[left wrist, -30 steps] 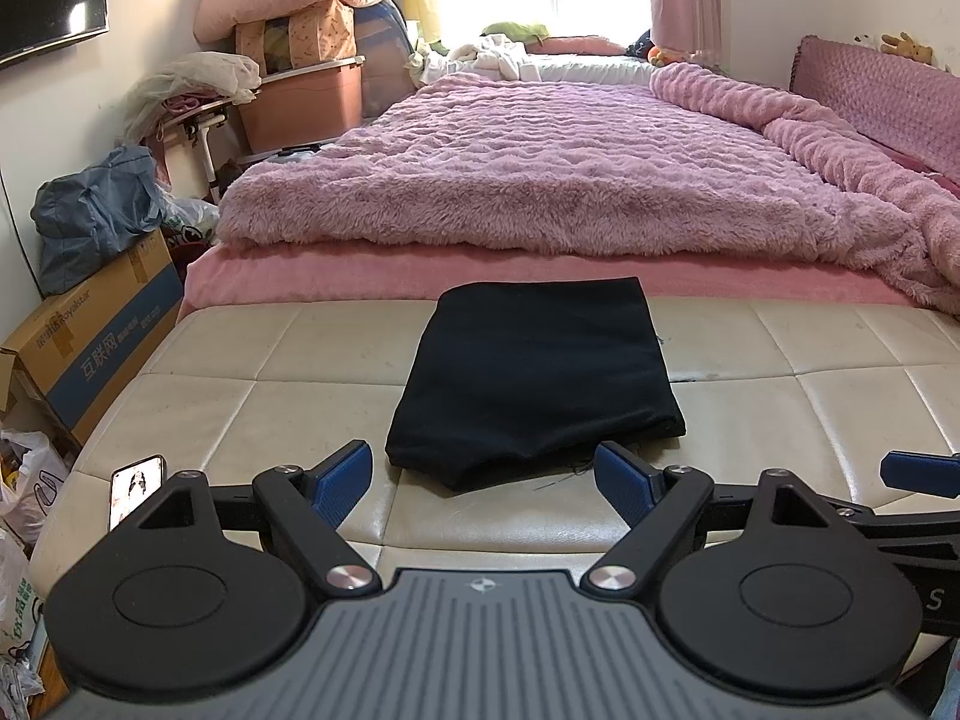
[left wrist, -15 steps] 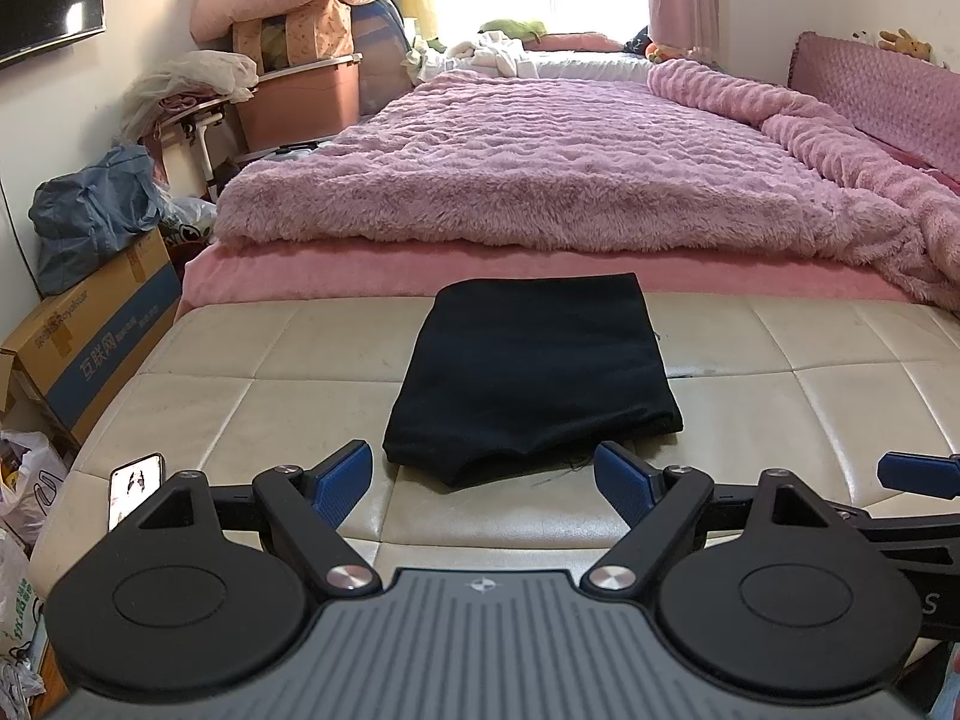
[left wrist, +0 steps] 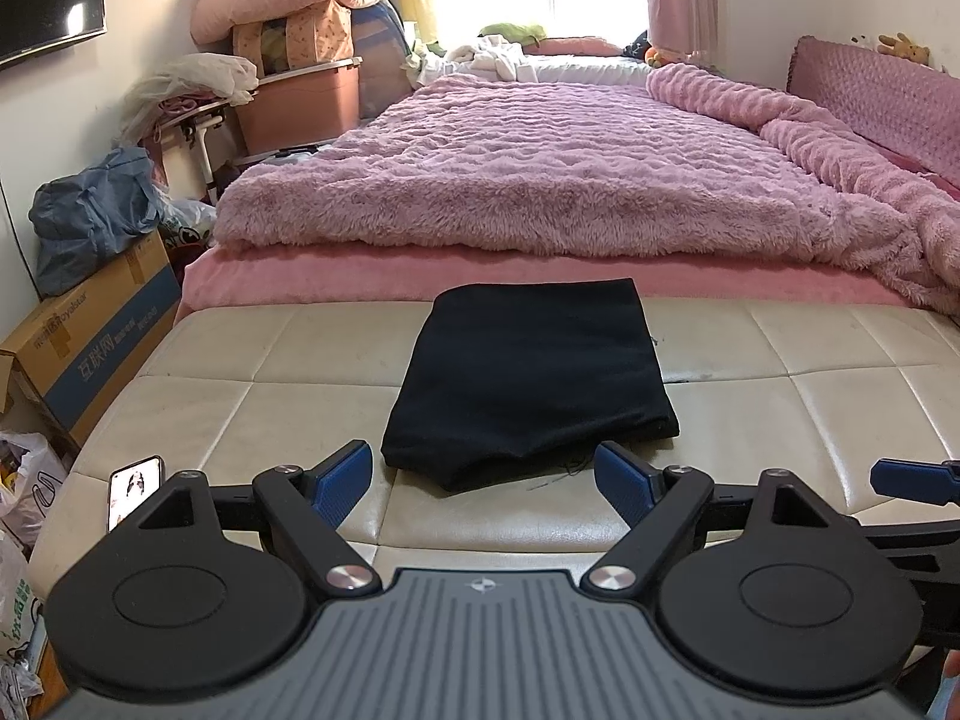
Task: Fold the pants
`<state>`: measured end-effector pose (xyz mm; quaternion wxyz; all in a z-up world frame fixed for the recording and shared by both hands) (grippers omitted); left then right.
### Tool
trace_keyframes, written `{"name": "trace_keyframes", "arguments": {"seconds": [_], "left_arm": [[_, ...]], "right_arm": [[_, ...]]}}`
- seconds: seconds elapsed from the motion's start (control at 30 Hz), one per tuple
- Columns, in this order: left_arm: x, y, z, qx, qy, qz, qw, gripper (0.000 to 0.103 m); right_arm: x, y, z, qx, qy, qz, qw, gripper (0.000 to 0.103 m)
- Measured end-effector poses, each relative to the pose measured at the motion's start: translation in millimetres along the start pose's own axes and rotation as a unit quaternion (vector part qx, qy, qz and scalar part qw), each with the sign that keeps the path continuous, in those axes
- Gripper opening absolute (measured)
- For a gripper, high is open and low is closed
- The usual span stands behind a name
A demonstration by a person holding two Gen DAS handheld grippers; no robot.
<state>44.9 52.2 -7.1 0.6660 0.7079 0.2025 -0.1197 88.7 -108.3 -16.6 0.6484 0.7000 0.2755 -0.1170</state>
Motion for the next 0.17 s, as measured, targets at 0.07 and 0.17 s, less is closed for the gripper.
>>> {"name": "trace_keyframes", "arguments": {"seconds": [0.07, 0.17], "left_arm": [[-0.7, 0.6, -0.6, -0.001, -0.001, 0.0, 1.0, 0.098], [-1.4, 1.5, -0.1, 0.001, -0.001, 0.002, 1.0, 0.098]], "right_arm": [[0.0, 0.0, -0.1, 0.0, 0.0, 0.0, 1.0, 0.082], [0.0, 0.0, -0.4, 0.0, 0.0, 0.0, 1.0, 0.082]]}}
Point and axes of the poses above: each gripper's, at about its wrist camera, not at the fingertips, and x roughly the way its jaws point, z to its right, y to its top, the point moved 1 cm from there along x, roughly the way its jaws point, and after that the axes turned 14 degrees about z, right-handed, at the moved point
